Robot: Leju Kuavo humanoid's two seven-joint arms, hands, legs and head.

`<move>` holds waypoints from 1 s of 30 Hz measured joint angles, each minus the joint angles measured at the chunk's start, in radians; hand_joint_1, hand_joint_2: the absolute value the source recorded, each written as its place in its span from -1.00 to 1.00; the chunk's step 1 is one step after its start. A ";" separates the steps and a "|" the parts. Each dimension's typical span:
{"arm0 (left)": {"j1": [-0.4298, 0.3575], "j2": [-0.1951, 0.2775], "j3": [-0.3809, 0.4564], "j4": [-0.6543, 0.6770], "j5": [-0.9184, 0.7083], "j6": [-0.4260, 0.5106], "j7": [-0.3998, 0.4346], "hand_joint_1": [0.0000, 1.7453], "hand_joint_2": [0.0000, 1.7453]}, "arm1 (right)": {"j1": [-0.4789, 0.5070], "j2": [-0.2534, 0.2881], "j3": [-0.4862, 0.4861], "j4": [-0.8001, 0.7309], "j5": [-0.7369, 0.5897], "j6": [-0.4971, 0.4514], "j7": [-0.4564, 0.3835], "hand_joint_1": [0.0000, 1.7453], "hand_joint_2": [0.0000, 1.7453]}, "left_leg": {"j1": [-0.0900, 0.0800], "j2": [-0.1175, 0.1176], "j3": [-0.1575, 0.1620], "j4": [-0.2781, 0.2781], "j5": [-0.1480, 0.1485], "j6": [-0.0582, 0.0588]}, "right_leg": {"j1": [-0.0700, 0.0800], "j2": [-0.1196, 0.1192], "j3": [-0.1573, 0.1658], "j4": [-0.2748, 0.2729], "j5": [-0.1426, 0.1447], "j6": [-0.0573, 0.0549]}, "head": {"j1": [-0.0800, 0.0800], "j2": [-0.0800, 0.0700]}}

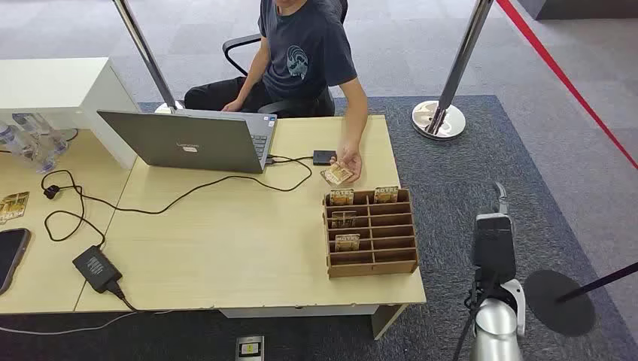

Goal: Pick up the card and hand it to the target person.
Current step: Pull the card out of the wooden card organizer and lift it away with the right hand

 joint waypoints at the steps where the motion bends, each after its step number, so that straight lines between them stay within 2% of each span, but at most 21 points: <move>1: 0.000 0.000 0.000 0.000 -0.001 -0.001 0.000 -1.00 -1.00 | -0.006 -0.001 0.003 0.003 0.001 0.001 0.001 -1.00 -1.00 | 0.000 0.000 0.000 0.000 0.000 0.000 | 0.000 0.000 0.000 0.000 0.000 0.000 | 0.000 0.000; 15: -0.005 0.002 -0.008 0.000 -0.023 -0.012 -0.002 -1.00 -1.00 | -0.174 -0.012 0.089 0.121 0.041 0.035 0.040 -1.00 -1.00 | 0.000 0.000 -0.001 0.000 0.001 0.000 | 0.000 0.000 -0.001 0.000 0.001 -0.001 | 0.000 0.000; 30: -0.010 0.008 -0.016 0.000 -0.029 -0.017 -0.011 -1.00 -1.00 | -0.379 -0.005 0.157 0.383 0.083 0.053 0.048 -1.00 -1.00 | 0.000 -0.001 -0.002 0.000 0.003 0.000 | 0.000 0.000 -0.001 0.001 0.003 -0.001 | 0.000 0.000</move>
